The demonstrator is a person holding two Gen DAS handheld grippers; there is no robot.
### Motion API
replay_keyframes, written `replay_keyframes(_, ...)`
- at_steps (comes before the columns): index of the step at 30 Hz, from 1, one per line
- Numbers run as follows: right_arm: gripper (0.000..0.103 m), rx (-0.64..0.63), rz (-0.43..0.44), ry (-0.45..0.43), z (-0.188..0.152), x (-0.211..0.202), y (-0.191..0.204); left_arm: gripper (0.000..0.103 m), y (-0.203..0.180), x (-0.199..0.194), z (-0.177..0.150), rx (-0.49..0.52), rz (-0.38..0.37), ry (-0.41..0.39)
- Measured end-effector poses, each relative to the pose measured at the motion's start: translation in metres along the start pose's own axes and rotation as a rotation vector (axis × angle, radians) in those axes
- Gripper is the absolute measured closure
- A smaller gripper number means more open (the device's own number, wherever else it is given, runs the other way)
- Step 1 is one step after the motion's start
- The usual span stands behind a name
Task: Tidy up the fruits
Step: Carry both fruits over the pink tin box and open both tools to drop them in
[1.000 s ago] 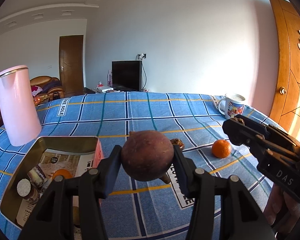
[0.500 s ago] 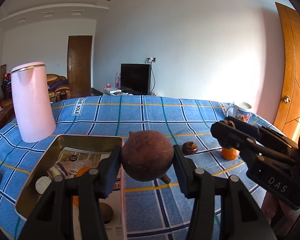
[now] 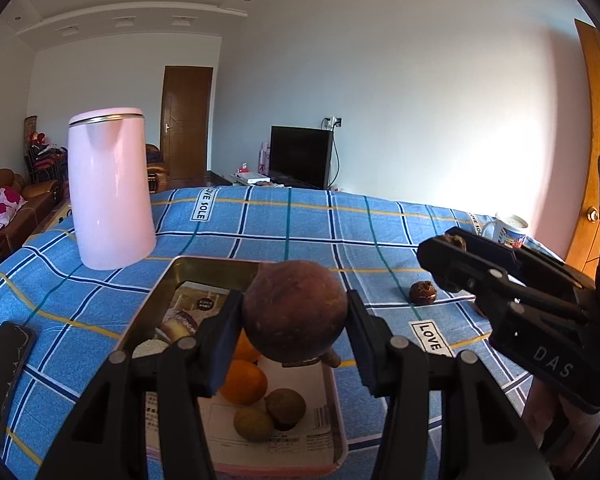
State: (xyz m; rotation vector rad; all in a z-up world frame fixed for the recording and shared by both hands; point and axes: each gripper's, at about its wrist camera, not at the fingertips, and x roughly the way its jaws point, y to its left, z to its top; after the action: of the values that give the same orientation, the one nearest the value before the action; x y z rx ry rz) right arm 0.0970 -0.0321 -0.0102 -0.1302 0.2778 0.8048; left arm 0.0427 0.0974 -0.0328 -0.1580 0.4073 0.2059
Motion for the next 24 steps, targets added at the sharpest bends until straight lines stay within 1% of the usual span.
replay_keyframes(14, 0.065, -0.039, 0.062, 0.048, 0.006, 0.027, 0.032, 0.051, 0.039, -0.011, -0.002, -0.036, 0.061, 0.011)
replay_keyframes(20, 0.065, -0.06, 0.095, 0.09, 0.006, 0.044, 0.048, 0.051, 0.059, -0.01, -0.009, -0.044, 0.093, 0.047)
replay_keyframes(24, 0.065, -0.079, 0.119, 0.145, 0.003, 0.059, 0.061, 0.051, 0.07, -0.006, -0.014, -0.051, 0.101, 0.084)
